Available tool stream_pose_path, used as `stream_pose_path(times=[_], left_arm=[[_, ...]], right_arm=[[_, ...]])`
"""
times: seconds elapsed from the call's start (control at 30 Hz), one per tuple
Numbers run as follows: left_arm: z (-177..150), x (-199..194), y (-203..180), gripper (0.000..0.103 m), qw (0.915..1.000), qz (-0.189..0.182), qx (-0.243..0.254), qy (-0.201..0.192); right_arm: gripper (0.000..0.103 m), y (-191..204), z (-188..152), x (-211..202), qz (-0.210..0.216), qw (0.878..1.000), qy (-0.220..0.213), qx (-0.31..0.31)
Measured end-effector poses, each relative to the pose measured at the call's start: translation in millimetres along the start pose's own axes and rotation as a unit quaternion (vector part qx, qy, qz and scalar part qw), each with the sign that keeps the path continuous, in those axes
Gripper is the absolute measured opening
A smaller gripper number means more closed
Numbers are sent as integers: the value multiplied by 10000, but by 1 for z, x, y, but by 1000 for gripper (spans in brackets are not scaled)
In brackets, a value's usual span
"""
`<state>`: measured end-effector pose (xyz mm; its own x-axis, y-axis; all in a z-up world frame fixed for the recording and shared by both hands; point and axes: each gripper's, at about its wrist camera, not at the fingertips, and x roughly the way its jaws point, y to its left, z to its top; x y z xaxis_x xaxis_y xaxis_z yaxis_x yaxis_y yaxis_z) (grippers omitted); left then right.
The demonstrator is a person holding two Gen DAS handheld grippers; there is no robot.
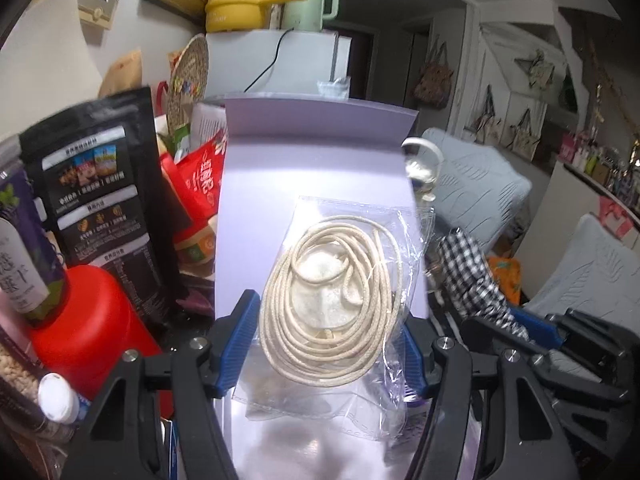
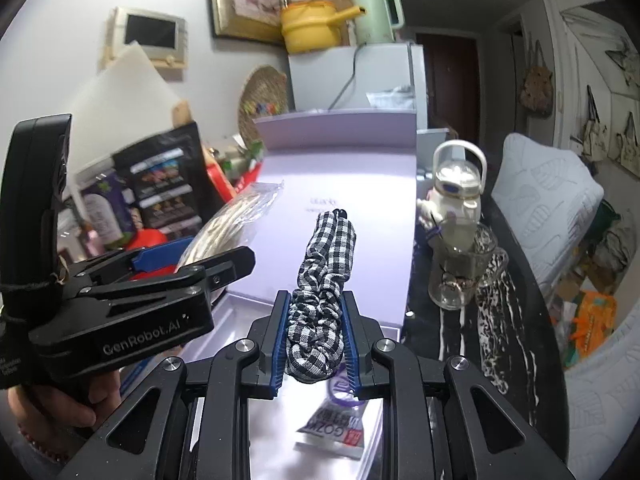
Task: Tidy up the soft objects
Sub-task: 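Carry the scrunchie into the lavender box with the right tool while the left carries the bagged cord there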
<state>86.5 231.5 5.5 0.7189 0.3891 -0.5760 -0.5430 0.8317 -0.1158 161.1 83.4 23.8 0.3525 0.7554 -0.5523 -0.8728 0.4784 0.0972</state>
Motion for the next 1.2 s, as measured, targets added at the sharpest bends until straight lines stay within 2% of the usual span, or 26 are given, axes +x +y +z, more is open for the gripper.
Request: stream_pose_path(times=[0.27, 0.4, 0.7, 1.2], left_arm=[[-19, 52, 8, 63, 9967, 292, 101, 744], [-25, 65, 10, 63, 9940, 313, 142, 1041], [-39, 88, 16, 63, 9853, 471, 192, 1630], [-44, 105, 14, 63, 9762, 595, 206, 2078]], right_arm=[[24, -8, -9, 49, 36, 9982, 595, 78], [24, -18, -14, 62, 280, 9952, 873, 337], [24, -31, -30, 86, 252, 9883, 1428, 475], [27, -32, -43, 111, -45, 9817, 1842, 490]])
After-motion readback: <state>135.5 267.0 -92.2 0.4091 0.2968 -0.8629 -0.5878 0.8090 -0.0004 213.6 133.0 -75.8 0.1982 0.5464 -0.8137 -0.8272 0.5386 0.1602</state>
